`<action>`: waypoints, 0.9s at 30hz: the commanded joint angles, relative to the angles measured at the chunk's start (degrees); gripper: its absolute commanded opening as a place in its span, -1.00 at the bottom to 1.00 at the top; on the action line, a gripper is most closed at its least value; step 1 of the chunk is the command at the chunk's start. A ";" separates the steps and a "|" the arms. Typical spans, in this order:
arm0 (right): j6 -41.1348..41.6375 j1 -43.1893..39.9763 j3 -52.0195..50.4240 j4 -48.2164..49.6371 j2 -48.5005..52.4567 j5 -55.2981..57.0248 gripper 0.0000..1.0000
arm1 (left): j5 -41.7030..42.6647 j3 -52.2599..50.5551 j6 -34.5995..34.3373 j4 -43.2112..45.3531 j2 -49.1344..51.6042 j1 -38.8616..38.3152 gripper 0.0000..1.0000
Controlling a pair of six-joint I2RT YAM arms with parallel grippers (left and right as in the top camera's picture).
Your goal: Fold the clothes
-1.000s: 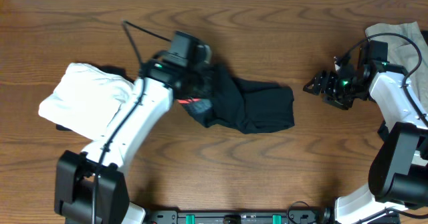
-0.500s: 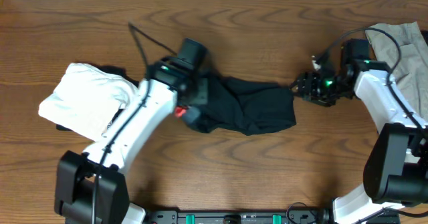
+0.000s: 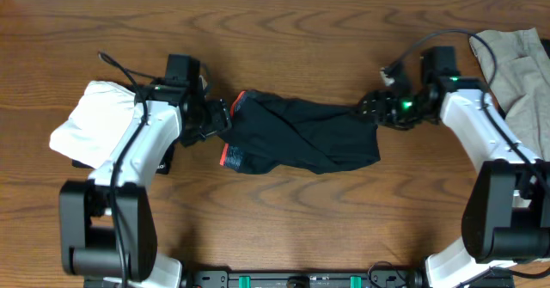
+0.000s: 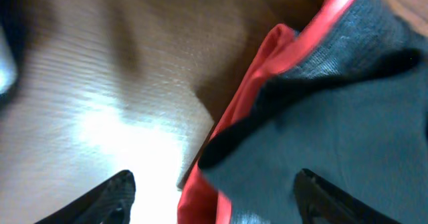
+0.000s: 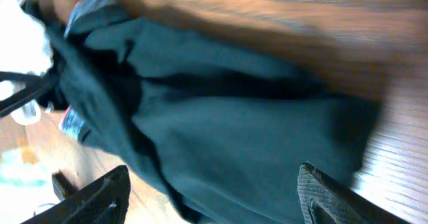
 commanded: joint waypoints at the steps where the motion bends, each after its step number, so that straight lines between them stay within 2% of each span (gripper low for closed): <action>1: -1.60 3.58 -0.04 0.81 -0.24 -2.27 0.57 | 12.46 -3.23 -0.11 3.43 4.02 1.77 0.59; 4: -0.37 6.49 -0.04 1.66 -0.24 1.33 0.58 | 15.87 -3.76 -0.11 5.84 8.17 1.90 0.61; 7: 2.62 9.33 -0.04 1.88 -0.24 7.08 0.49 | 19.15 -3.74 -0.15 8.07 11.63 1.90 0.61; 13: 8.48 13.55 -0.04 2.78 -0.24 16.70 -0.13 | 22.67 -3.74 -0.59 11.23 15.10 1.29 0.62; 18: 10.60 14.97 -0.13 3.72 -0.09 18.75 -0.27 | 22.97 -3.74 -0.57 12.24 15.69 -0.09 0.60; 19: 10.75 15.21 -0.13 3.74 0.00 18.86 -0.28 | 22.93 -3.74 -0.55 12.41 15.69 -0.28 0.55; 22: 11.21 15.72 -0.15 3.50 0.44 19.78 -0.30 | 22.82 -3.76 -0.55 13.07 15.69 -0.33 0.24; 27: 11.19 15.63 -0.15 3.28 0.52 20.24 -0.35 | 25.24 -3.74 1.22 13.94 15.69 -0.31 -0.41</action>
